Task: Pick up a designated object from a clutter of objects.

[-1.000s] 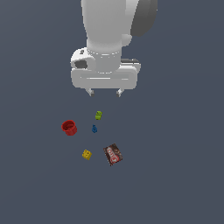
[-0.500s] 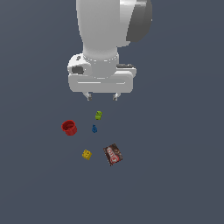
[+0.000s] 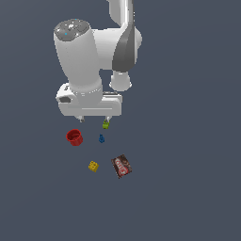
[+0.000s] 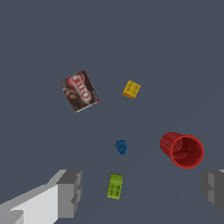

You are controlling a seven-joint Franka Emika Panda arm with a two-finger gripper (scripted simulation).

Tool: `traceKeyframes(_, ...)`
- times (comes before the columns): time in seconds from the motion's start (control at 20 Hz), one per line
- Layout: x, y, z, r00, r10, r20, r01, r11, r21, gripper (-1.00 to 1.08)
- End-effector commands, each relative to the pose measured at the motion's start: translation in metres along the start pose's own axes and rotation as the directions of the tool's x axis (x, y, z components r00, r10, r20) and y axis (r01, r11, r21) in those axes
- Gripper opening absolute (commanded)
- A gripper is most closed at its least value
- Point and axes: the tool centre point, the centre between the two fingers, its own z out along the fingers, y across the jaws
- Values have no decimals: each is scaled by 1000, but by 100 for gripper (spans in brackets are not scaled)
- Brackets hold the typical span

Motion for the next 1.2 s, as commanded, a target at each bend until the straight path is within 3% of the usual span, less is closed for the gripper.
traceKeyframes(0.0,-1,25,26,1000,8,0,-8,1000,7,100)
traceKeyframes(0.3,-13,86,89,1000,28,-3,-28,1000,13,100)
traceKeyframes(0.55,-27,120,124,999,40,-3,-40,999,11,100)
traceKeyframes(0.85,-39,140,146,999,48,-2,-48,999,7,100)
traceKeyframes(1.15,-40,142,149,999,51,-1,-51,999,7,100)
